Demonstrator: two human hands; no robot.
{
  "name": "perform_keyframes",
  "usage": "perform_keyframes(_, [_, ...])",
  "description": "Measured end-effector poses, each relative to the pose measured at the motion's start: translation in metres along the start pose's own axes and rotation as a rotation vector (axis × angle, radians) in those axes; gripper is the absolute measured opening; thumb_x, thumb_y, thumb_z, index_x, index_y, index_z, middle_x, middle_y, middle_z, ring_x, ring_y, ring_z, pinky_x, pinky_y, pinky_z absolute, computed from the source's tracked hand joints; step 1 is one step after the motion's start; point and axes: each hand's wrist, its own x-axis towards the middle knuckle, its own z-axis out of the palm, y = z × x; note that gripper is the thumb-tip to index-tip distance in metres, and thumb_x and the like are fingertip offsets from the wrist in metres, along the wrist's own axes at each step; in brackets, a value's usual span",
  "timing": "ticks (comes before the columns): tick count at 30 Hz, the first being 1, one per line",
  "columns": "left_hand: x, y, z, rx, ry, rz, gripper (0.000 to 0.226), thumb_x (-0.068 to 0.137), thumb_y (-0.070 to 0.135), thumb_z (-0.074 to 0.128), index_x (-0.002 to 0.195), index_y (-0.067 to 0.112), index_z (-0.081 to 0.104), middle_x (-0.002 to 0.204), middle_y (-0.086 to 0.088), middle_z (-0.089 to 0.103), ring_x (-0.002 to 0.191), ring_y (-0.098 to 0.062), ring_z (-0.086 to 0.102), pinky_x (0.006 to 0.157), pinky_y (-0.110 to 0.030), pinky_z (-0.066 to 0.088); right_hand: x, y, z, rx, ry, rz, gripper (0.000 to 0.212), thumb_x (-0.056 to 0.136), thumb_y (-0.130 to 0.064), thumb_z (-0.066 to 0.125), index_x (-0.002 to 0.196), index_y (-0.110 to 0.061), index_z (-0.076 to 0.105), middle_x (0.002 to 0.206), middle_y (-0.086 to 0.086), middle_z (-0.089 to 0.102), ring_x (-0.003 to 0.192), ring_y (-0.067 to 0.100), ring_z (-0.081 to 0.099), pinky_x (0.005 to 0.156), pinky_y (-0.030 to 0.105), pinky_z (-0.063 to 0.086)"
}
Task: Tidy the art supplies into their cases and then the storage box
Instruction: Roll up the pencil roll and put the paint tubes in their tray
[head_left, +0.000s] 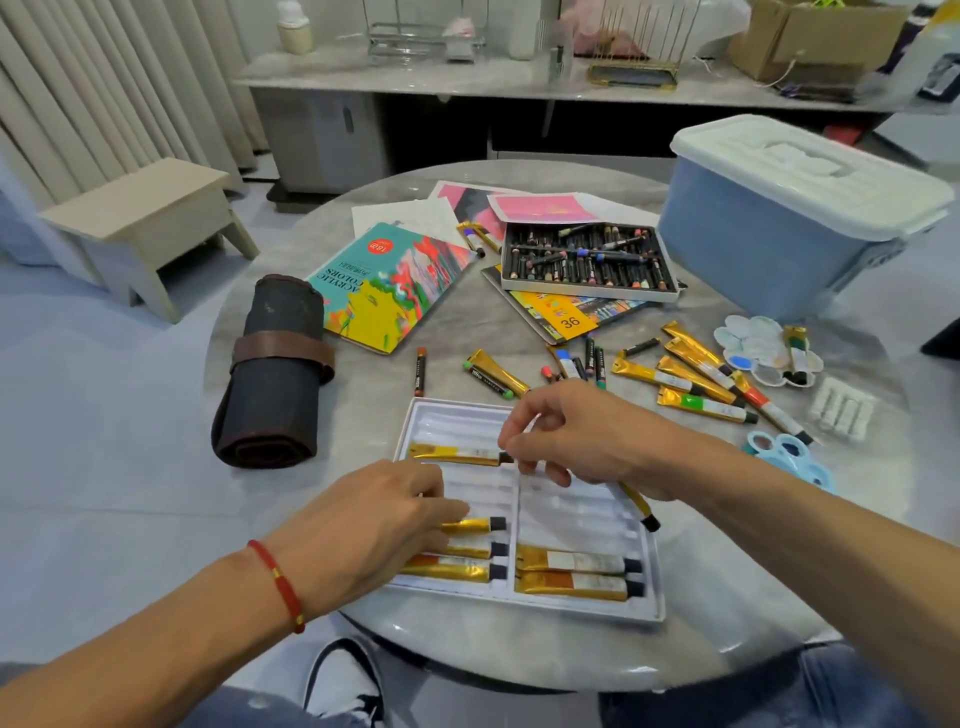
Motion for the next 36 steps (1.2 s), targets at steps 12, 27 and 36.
perform_keyframes(12, [0.003, 0.007, -0.005, -0.155, 0.049, -0.088, 0.028, 0.091, 0.039, 0.058, 0.115, 0.037, 0.072, 0.089, 0.012, 0.051, 0.082, -0.006, 0.047, 0.067, -0.025, 0.044, -0.005, 0.015, 0.03, -0.593, -0.15, -0.182, 0.011, 0.093, -0.036, 0.067, 0.1, -0.028, 0.068, 0.088, -0.014, 0.063, 0.079, 0.003, 0.058, 0.068, 0.025, 0.046])
perform_keyframes(27, [0.016, 0.006, -0.011, -0.28, -0.056, -0.213, 0.021, 0.093, 0.03, 0.068, 0.112, 0.034, 0.076, 0.091, 0.017, 0.054, 0.074, 0.002, 0.044, 0.069, -0.012, 0.035, 0.002, 0.01, 0.046, -0.756, -0.003, -0.084, 0.02, 0.089, -0.041, 0.071, 0.09, -0.025, 0.058, 0.088, -0.004, 0.06, 0.083, 0.018, 0.058, 0.06, 0.031, 0.04])
perform_keyframes(36, [0.025, 0.023, -0.033, -0.339, 0.207, -0.308, 0.014, 0.091, 0.031, 0.067, 0.101, 0.032, 0.076, 0.086, 0.014, 0.07, 0.076, -0.005, 0.061, 0.07, -0.016, 0.049, -0.004, -0.012, -0.001, 0.578, 0.12, 0.025, 0.029, 0.098, -0.038, 0.062, 0.092, -0.01, 0.063, 0.064, -0.001, 0.051, 0.052, 0.01, 0.039, 0.043, 0.021, 0.025])
